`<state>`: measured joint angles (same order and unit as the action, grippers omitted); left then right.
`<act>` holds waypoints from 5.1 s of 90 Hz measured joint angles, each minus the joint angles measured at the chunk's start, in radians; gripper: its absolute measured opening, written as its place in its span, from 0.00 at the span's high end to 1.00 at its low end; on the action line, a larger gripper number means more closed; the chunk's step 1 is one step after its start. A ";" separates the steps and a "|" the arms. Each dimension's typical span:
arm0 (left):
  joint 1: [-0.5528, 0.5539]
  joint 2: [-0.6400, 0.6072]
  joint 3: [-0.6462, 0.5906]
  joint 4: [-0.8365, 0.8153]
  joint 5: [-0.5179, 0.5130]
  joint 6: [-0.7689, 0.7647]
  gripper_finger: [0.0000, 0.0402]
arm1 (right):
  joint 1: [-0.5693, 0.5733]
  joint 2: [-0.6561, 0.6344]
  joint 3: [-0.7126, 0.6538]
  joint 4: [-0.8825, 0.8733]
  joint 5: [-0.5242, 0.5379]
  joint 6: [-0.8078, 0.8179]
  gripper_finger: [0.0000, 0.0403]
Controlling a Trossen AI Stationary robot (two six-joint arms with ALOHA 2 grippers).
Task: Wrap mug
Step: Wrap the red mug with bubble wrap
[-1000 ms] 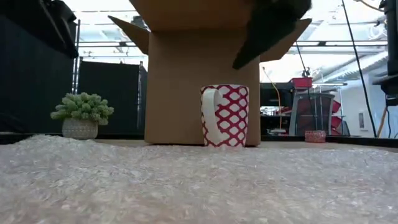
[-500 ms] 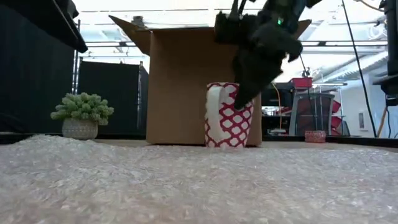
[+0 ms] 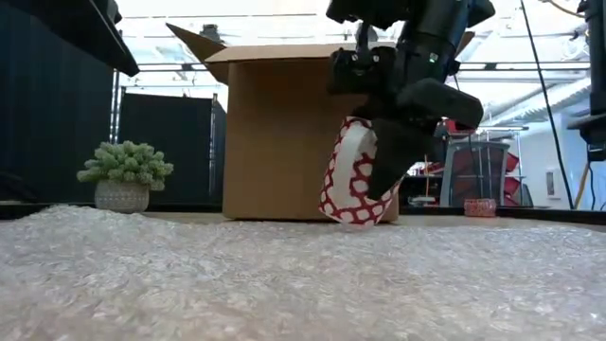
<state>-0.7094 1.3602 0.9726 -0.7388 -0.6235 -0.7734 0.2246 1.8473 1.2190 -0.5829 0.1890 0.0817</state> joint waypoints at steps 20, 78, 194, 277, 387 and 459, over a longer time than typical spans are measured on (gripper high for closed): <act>0.000 0.000 0.000 0.008 -0.009 -0.004 0.60 | 0.040 -0.005 0.092 -0.122 0.076 0.014 0.98; -0.006 0.001 0.000 0.051 -0.013 0.022 0.60 | 0.268 0.021 0.289 -0.124 0.052 0.299 0.99; -0.006 0.001 0.000 0.075 0.018 0.029 0.60 | 0.277 0.160 0.290 -0.017 -0.057 0.310 0.57; -0.053 0.001 0.000 0.065 0.002 0.022 0.60 | 0.275 0.153 0.290 -0.031 -0.120 0.337 0.45; -0.003 -0.006 0.000 0.181 0.117 0.125 0.60 | 0.624 -0.108 0.017 -0.460 -0.005 1.208 0.45; 0.028 0.027 0.000 0.392 0.153 0.213 0.60 | 0.869 -0.085 -0.245 -0.208 -0.080 1.341 0.68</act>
<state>-0.6815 1.3876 0.9730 -0.3466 -0.4709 -0.5606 1.0939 1.7626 0.9738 -0.7905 0.1086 1.4226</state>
